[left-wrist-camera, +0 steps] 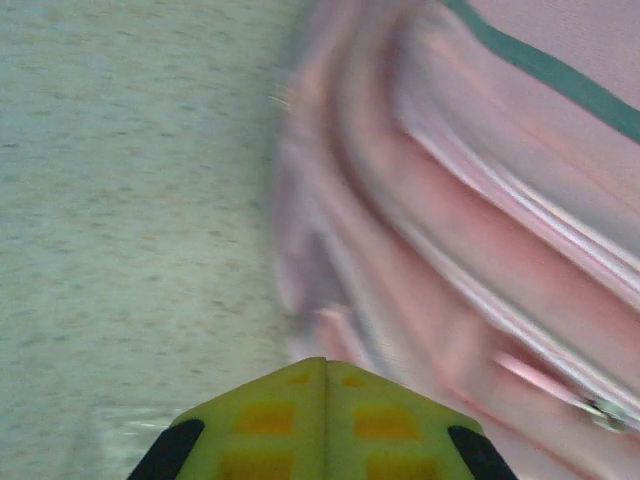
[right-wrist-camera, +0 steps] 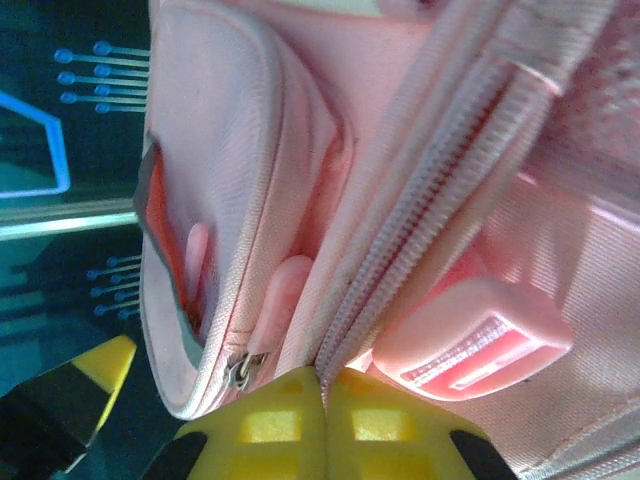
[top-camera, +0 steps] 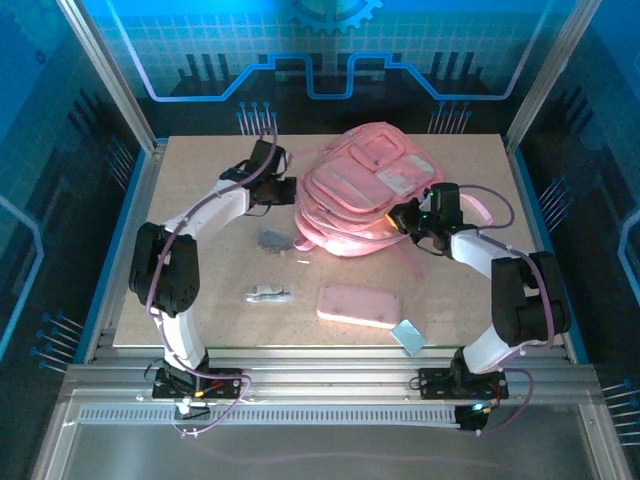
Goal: Pack books, pencil case, and school supplies into a backpack
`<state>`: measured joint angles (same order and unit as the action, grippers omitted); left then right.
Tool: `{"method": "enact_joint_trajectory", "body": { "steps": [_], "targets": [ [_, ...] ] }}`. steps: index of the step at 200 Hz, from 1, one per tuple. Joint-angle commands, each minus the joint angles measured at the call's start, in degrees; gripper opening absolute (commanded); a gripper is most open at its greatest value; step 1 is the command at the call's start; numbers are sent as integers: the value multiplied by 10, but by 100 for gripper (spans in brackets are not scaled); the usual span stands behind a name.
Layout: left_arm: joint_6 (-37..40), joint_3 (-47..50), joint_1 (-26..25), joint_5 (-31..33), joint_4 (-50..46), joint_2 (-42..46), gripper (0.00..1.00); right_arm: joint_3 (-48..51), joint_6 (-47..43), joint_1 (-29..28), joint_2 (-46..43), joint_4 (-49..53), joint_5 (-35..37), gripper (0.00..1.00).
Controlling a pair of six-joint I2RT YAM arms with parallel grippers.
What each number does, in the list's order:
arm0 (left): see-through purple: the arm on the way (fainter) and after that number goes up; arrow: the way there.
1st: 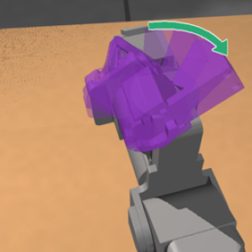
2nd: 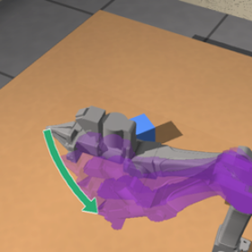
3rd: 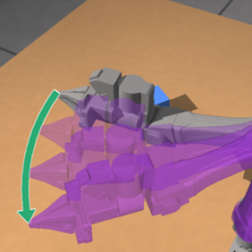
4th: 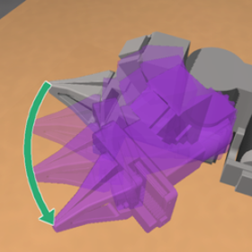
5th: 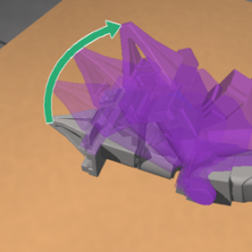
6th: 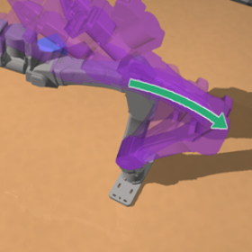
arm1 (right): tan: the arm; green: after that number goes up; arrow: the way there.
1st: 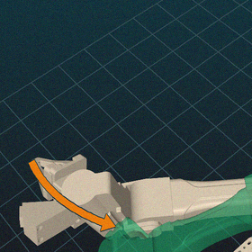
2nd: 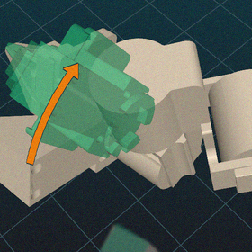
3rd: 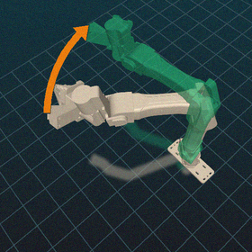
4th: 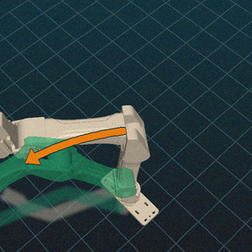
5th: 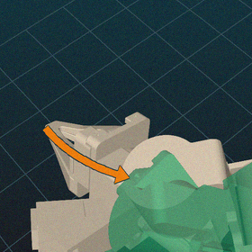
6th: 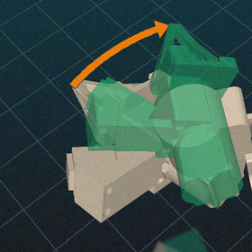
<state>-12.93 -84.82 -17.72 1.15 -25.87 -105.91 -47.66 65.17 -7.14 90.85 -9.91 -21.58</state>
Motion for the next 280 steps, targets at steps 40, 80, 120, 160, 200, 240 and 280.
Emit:
{"method": "enact_joint_trajectory", "body": {
  "steps": [40, 80, 120, 160, 200, 240, 280],
  "targets": [
    [-2, -23, -81, -68, 1, 4, 0, -52, -79, 39, 34, -1, 43, 0],
    [-10, -53, -108, -66, 10, -41, 21, -68, -99, 41, -8, 88, 43, 28],
    [-70, -32, -108, -46, 33, -64, 48, -42, -65, 16, -62, 100, 6, 57],
    [-136, 74, -122, -60, 133, -48, 30, -46, -47, -19, -51, 77, -7, 57],
    [-156, 97, -136, -61, 158, -75, 19, -31, -21, -48, 3, 1, -14, 62],
    [-171, 105, -140, -78, 176, -77, 17, 12, 13, -58, 54, -68, -15, 64],
    [-177, 105, -143, -78, 182, -76, 17, 40, 13, -62, 30, -46, -6, 67]
  ]
}}
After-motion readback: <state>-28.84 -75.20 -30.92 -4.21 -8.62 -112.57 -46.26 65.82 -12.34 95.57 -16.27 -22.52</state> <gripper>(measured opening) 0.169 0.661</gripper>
